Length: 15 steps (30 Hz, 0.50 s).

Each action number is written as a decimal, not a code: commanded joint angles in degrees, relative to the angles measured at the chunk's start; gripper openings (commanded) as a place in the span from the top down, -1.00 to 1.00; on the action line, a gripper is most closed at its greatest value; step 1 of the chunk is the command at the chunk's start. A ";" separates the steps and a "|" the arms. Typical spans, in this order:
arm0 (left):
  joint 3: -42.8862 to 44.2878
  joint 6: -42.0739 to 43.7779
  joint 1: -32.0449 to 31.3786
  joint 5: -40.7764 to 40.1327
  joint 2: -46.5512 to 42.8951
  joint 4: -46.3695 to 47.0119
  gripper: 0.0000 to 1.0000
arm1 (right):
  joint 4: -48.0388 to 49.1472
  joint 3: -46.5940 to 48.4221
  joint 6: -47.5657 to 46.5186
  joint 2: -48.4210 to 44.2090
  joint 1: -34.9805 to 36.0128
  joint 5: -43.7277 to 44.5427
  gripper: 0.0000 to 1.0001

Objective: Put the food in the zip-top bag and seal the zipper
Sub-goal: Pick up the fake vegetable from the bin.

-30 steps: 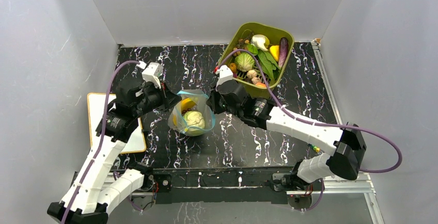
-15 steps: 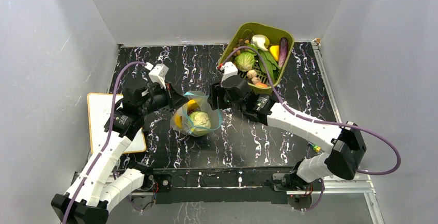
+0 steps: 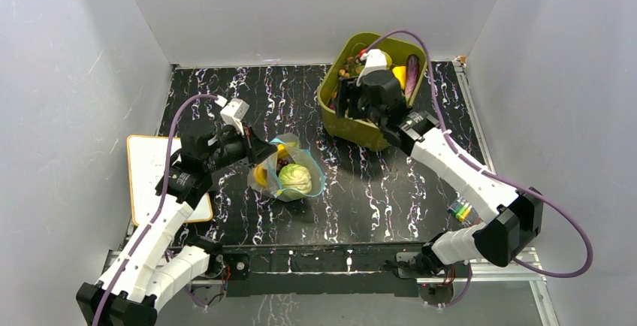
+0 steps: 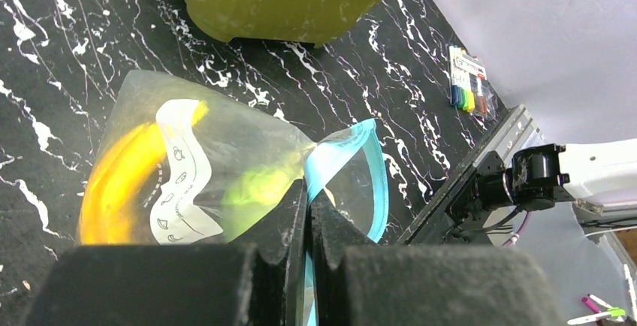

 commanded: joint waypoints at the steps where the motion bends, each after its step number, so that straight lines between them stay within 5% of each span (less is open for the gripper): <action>1: -1.51 2.77 0.03 3.31 -2.08 4.00 1.00 | 0.32 4.69 -5.07 2.18 -4.86 4.19 -0.20; 15: -3.39 -0.60 -2.10 4.19 -2.92 7.09 1.00 | 3.37 13.84 -14.28 19.35 -15.90 10.65 -0.27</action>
